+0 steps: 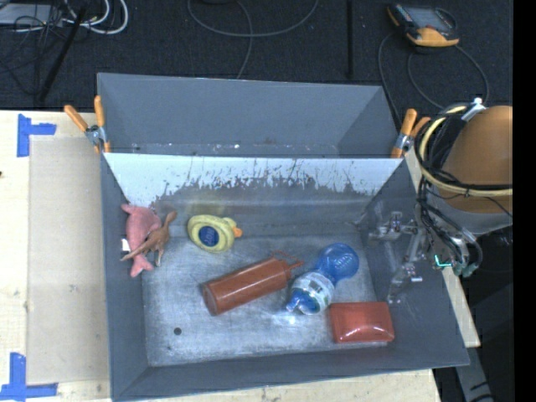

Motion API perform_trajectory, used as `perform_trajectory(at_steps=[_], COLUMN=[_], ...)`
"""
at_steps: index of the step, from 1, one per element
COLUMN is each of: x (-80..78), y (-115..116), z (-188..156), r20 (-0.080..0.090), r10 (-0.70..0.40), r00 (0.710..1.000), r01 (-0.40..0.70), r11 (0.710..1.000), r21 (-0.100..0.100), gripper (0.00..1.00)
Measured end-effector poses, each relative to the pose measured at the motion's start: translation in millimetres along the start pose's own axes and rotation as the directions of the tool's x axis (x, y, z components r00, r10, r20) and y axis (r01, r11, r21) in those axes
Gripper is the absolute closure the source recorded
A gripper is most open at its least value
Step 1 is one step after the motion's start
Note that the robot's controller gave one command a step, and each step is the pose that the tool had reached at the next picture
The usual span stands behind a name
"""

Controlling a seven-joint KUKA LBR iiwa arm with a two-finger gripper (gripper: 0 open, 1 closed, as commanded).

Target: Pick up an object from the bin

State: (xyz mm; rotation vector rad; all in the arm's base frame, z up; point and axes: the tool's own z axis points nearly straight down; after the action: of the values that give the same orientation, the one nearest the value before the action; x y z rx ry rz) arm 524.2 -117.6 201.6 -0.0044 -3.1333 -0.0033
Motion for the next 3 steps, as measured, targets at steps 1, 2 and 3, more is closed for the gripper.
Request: perform_trajectory(at_steps=[1, 2, 3], x=[-1.7, -20.9, -55.7], y=[0, 7, 8], z=[-4, 40, 50], r20=[0.007, 0.009, 0.01], r10=[-0.004, -0.164, -0.384], r00=[1.0, 0.986, 0.923], r01=[0.004, 0.164, 0.384], r11=[1.0, 0.986, 0.923], r21=[0.002, 0.003, 0.005], gripper=[0.0, 0.0, 0.0])
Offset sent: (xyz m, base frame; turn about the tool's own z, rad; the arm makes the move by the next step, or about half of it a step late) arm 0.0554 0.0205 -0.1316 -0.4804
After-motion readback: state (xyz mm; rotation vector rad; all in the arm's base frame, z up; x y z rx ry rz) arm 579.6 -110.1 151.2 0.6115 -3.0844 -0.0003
